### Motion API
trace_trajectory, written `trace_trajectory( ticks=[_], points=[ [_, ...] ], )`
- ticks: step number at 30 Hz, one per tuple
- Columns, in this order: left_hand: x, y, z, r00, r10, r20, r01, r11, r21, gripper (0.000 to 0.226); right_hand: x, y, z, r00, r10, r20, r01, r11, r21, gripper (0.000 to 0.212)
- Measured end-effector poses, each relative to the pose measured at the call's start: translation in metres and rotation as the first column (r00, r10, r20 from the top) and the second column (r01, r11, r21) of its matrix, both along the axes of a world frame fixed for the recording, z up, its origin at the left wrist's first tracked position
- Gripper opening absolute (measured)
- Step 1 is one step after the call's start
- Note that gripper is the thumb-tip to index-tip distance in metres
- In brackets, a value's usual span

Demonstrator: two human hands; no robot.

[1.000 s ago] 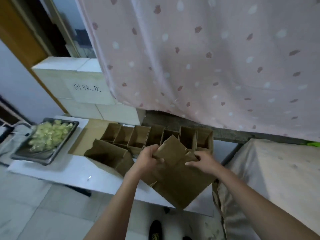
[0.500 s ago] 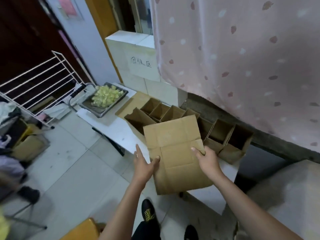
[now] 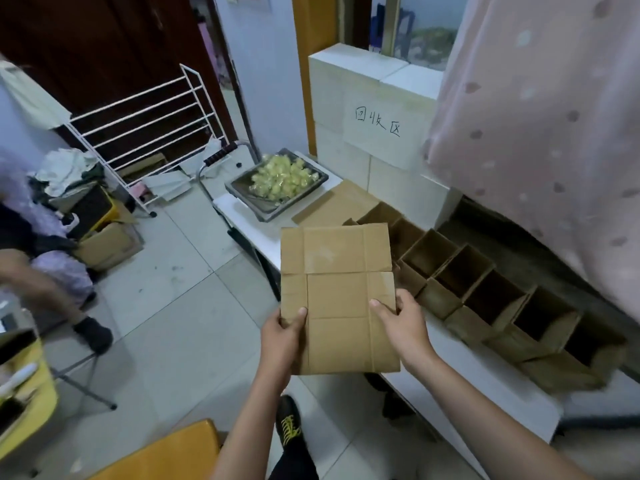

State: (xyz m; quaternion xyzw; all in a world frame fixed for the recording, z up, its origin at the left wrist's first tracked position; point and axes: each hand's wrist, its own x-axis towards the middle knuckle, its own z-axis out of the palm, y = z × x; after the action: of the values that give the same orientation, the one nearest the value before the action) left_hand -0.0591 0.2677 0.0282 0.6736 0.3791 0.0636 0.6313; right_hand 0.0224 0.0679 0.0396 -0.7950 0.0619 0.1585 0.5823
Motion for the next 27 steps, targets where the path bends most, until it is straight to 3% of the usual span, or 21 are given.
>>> trace_trajectory(
  ticks=[3, 6, 10, 13, 21, 27],
  points=[
    [0.019, 0.054, -0.002, 1.000, 0.003, -0.016, -0.004, 0.999, -0.045, 0.019, 0.011, 0.046, -0.005, 0.999, 0.016, -0.047, -0.017, 1.000, -0.017, 0.014],
    [0.039, 0.109, 0.000, 1.000, 0.002, -0.011, -0.002, 0.999, -0.054, 0.016, 0.023, 0.098, -0.004, 0.995, -0.004, -0.104, 0.000, 0.999, -0.043, 0.026],
    [0.078, 0.179, 0.009, 1.000, -0.012, 0.005, 0.012, 0.999, -0.045, 0.017, 0.051, 0.174, 0.008, 0.995, -0.069, -0.078, 0.066, 0.997, -0.044, 0.041],
    [0.103, 0.220, 0.015, 0.999, -0.033, 0.031, 0.034, 0.999, -0.029, 0.017, 0.070, 0.220, 0.016, 0.991, -0.118, -0.059, 0.118, 0.993, -0.015, 0.037],
    [0.145, 0.282, -0.002, 0.998, -0.059, -0.019, 0.059, 0.998, -0.030, 0.018, 0.109, 0.277, 0.022, 0.987, -0.147, -0.061, 0.141, 0.986, -0.091, 0.056],
    [0.198, 0.303, -0.006, 0.991, -0.134, -0.021, 0.133, 0.991, -0.028, 0.018, 0.146, 0.299, 0.017, 0.968, -0.242, -0.069, 0.241, 0.970, -0.015, 0.060]
  ],
)
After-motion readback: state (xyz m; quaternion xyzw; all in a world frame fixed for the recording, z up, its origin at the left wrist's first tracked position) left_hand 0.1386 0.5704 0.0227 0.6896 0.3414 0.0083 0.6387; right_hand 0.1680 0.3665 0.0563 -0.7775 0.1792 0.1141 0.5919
